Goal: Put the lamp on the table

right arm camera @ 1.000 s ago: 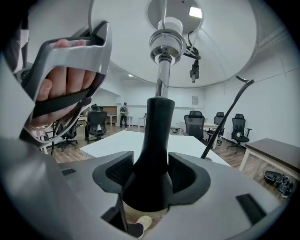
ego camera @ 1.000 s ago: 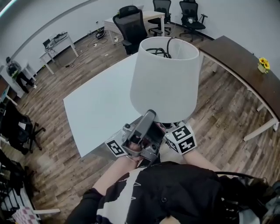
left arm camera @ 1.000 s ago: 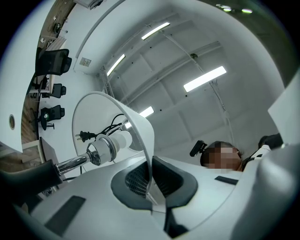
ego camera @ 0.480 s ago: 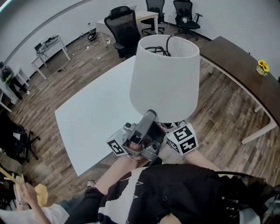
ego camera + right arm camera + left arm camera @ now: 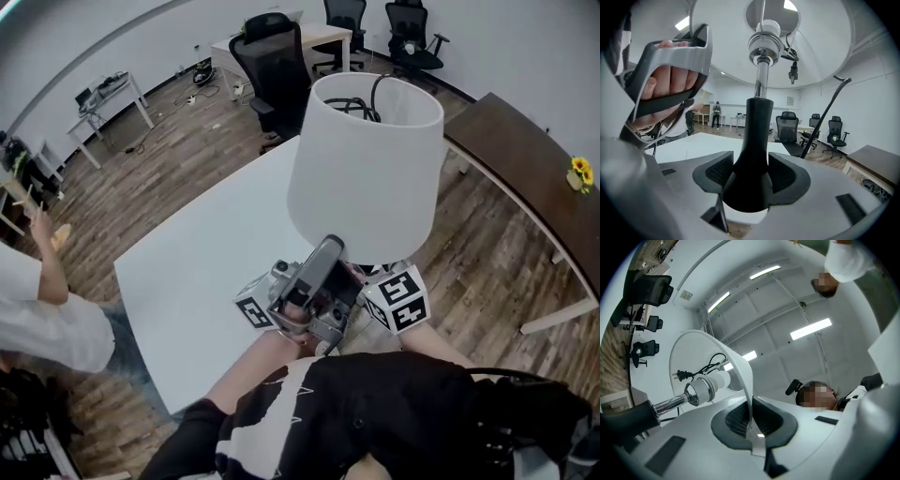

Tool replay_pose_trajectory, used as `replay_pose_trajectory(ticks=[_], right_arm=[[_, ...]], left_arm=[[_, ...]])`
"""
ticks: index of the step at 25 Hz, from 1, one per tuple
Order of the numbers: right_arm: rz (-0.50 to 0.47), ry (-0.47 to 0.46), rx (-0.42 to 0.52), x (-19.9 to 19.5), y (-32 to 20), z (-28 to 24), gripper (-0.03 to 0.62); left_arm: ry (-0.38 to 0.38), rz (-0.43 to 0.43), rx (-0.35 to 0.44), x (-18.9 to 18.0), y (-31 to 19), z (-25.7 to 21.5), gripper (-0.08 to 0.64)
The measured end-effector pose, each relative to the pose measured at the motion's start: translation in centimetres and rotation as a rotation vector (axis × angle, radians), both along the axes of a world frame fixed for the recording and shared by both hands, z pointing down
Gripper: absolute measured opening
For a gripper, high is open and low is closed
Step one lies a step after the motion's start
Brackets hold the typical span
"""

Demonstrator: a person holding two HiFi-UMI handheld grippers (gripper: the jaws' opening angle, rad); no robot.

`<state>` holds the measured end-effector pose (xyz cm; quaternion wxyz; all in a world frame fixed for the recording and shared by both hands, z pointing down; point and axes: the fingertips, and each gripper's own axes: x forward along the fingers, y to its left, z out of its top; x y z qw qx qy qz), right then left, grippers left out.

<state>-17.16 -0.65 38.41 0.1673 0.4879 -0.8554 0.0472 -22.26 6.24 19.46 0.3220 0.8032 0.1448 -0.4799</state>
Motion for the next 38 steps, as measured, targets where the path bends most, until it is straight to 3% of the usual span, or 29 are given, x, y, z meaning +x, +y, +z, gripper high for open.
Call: replay_pose_trajectory(ticks=[5,10,23,30,38], right_arm=[[-0.014,0.016,0.006,0.3,-4.5,-0.5,0.239],[-0.037,0.018,0.012,-0.7,-8.2,-0.1,0.239],[-0.156,0.043,-0.024,-2.9,-12.8,1.9,0.239],[-0.310,0.014,-0.031,-3.3,-15.4,1.3,0.239],[-0.459,0.001,-0.003,-1.2,-18.6,0.1,0.239]], left_arm=[[0.024,-0.011,-0.003,0.1,-4.5,-0.6,0.012],[0.001,-0.036,0.002,-0.4,-7.8,0.0,0.012],[-0.032,-0.125,0.004,-0.9,-11.8,2.0,0.012],[-0.044,-0.272,0.017,0.3,-14.2,1.1,0.012],[0.044,-0.469,-0.024,1.1,-18.2,0.4,0.012]])
